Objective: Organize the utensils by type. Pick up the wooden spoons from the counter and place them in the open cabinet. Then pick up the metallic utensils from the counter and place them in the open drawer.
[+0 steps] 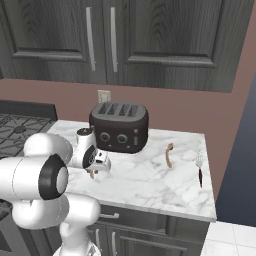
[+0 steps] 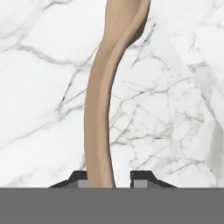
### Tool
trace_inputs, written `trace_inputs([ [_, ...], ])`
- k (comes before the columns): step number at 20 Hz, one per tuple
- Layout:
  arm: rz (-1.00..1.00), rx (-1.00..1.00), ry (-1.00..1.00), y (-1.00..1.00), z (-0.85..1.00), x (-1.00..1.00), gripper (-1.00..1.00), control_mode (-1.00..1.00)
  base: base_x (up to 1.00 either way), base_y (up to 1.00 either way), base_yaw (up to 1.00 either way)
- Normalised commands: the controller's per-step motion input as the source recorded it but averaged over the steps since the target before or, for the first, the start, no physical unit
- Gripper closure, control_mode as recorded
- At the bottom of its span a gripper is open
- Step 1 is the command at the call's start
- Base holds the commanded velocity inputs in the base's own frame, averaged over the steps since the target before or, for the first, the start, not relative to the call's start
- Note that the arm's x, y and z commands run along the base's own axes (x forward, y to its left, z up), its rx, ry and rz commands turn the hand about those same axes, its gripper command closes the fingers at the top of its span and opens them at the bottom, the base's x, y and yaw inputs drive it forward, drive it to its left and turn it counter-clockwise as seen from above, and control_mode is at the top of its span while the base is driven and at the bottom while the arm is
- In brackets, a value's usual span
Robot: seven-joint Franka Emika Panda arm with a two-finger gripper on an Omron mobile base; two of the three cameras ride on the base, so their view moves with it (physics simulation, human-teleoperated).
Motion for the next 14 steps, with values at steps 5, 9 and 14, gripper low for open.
trace_inputs([
  [5,0.03,0.00,-0.14,0.08,0.17,-0.12,1.00,-1.00,0.00,0.00,0.00],
  [9,0.04,0.00,-0.21,0.08,0.87,-0.24,1.00,-1.00,0.00,0.00,0.00],
  [14,0.00,0.00,-0.09,0.00,1.00,-0.59,1.00,-1.00,0.00,0.00,0.00],
])
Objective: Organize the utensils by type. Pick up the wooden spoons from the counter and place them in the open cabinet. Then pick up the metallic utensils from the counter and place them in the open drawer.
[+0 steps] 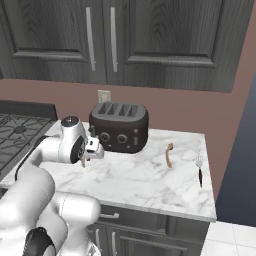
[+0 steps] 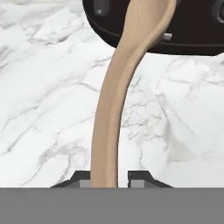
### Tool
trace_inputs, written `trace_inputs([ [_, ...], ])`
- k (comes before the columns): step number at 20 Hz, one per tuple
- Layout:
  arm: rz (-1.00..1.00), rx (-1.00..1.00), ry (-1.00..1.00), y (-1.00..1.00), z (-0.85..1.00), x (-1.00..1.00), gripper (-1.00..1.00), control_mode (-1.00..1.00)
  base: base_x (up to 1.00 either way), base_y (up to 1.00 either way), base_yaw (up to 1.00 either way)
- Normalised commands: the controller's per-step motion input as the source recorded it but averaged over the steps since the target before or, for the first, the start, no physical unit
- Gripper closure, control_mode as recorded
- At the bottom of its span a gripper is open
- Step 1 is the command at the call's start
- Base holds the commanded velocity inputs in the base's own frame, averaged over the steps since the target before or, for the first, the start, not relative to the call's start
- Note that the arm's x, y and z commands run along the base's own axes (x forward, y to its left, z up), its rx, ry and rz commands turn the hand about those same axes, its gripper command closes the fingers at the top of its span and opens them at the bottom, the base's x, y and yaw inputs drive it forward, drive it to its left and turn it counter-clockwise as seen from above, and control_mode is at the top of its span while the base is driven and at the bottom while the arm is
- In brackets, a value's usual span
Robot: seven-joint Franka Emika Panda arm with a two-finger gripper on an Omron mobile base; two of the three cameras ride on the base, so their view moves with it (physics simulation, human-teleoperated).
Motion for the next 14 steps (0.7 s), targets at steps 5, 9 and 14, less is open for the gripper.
trace_inputs([
  [5,0.01,0.00,-0.04,0.00,1.00,-0.64,1.00,-1.00,0.00,0.00,0.00],
  [9,0.02,0.00,-0.05,0.00,1.00,-0.66,1.00,-1.00,0.00,0.00,0.00],
  [14,0.01,0.00,-0.07,-0.02,1.00,-0.57,1.00,-1.00,0.00,0.00,0.00],
])
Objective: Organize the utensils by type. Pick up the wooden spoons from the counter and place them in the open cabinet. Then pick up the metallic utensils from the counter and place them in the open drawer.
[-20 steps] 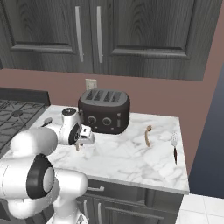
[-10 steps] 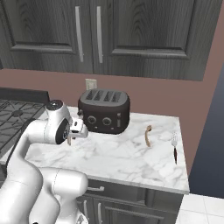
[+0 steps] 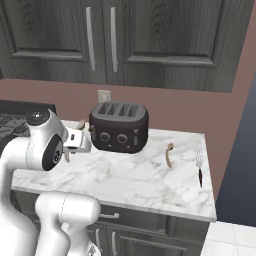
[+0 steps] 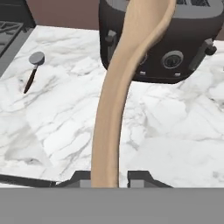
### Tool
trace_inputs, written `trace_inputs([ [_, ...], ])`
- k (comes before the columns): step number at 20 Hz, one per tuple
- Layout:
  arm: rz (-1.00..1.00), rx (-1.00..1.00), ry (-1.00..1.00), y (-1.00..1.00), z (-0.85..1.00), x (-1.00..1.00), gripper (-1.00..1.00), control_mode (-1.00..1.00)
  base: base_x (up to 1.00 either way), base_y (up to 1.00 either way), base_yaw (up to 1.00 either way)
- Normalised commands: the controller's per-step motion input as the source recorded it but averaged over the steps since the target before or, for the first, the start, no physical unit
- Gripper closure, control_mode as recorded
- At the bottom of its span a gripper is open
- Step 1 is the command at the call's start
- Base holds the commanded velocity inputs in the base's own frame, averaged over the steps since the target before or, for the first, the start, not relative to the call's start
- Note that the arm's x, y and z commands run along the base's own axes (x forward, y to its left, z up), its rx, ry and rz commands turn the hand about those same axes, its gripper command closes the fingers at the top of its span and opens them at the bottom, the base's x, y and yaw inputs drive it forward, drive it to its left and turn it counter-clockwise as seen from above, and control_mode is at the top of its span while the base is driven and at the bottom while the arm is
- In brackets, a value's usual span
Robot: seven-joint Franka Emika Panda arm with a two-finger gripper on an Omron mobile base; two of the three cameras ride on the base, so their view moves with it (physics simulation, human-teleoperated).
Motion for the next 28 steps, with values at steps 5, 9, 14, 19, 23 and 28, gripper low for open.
trace_inputs([
  [5,0.00,0.00,-0.04,-0.14,1.00,-0.55,1.00,-1.00,0.00,0.00,0.00],
  [9,0.01,0.00,-0.01,-0.24,1.00,-0.55,1.00,-1.00,0.00,0.00,0.00],
  [14,0.02,0.01,-0.01,-0.15,0.61,-0.49,1.00,-1.00,0.00,0.00,0.00],
  [19,0.00,0.00,-0.08,-0.03,0.09,-0.38,1.00,-1.00,0.00,0.00,0.00],
  [23,0.00,0.00,0.00,0.00,0.00,0.00,1.00,-1.00,0.00,0.00,0.00],
  [28,0.00,0.00,0.00,0.00,0.00,0.00,1.00,-1.00,0.00,0.00,0.00],
])
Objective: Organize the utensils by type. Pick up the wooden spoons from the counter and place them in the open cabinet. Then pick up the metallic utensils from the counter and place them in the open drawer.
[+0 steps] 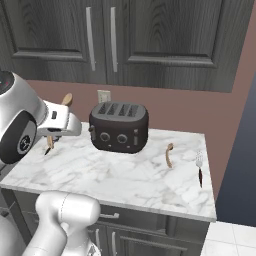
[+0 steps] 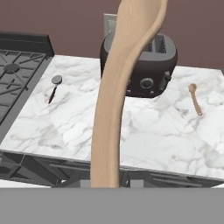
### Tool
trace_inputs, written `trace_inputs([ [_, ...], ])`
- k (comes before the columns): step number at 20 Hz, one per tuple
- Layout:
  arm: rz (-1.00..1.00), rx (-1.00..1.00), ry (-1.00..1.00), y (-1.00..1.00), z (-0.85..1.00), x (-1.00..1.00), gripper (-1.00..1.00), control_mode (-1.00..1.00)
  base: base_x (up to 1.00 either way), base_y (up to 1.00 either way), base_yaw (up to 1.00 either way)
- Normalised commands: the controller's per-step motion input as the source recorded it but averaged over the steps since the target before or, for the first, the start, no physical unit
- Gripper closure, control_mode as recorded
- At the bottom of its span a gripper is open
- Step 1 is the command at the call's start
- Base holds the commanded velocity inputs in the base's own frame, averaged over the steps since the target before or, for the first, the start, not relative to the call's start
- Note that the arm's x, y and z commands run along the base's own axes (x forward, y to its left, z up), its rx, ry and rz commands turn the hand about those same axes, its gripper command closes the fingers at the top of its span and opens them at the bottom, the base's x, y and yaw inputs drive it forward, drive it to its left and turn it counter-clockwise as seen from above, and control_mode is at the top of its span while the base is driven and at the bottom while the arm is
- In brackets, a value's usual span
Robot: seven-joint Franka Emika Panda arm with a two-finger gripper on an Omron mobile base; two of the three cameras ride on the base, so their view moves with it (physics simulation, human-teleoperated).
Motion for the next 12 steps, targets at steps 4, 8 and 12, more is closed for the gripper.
trace_inputs([
  [4,0.00,0.00,0.00,0.00,0.00,0.00,1.00,-1.00,0.00,0.00,0.00],
  [8,0.00,0.00,0.00,0.00,0.00,0.00,1.00,-1.00,0.00,0.00,0.00],
  [12,0.00,0.00,0.00,0.00,0.00,0.00,1.00,1.00,-0.03,0.00,0.00],
])
